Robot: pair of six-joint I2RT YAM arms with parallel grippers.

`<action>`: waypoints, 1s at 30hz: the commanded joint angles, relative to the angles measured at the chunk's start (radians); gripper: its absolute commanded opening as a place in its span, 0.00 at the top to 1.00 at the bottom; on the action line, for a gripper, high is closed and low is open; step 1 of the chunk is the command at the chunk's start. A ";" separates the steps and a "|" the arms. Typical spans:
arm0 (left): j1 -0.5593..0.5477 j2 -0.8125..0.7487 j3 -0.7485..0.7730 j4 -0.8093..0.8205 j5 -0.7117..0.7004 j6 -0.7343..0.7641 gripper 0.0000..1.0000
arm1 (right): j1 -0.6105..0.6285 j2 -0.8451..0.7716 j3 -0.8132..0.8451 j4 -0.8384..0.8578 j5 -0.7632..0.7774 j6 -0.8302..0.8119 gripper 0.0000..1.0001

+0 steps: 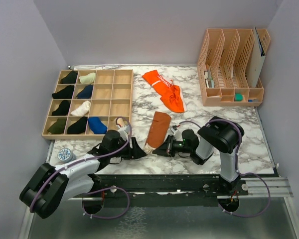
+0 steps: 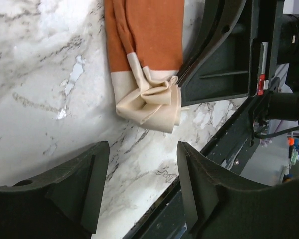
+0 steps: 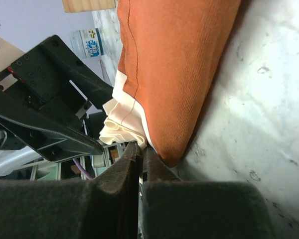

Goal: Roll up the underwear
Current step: Roll the underwear to the center of the board.

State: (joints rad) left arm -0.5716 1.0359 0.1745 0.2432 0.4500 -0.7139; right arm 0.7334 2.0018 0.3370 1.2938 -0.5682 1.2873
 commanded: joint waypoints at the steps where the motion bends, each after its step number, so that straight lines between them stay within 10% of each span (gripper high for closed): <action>1: -0.011 0.104 0.034 0.078 -0.030 0.086 0.37 | 0.004 0.038 0.009 -0.138 0.001 -0.028 0.96; 16: -0.034 0.317 0.102 0.138 -0.052 0.111 0.43 | -0.006 0.046 0.003 -0.096 -0.019 -0.009 0.93; 25: -0.033 0.407 0.140 0.127 -0.128 0.013 0.84 | -0.008 0.015 -0.018 -0.037 -0.036 -0.075 0.84; 30: -0.033 0.414 0.174 0.066 -0.120 -0.031 1.00 | -0.007 -0.137 0.036 -0.292 -0.051 -0.328 0.69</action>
State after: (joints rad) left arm -0.6025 1.4174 0.3325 0.4358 0.4011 -0.7181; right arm 0.7261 1.9656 0.3428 1.2476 -0.6018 1.1995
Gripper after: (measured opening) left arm 0.052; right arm 0.262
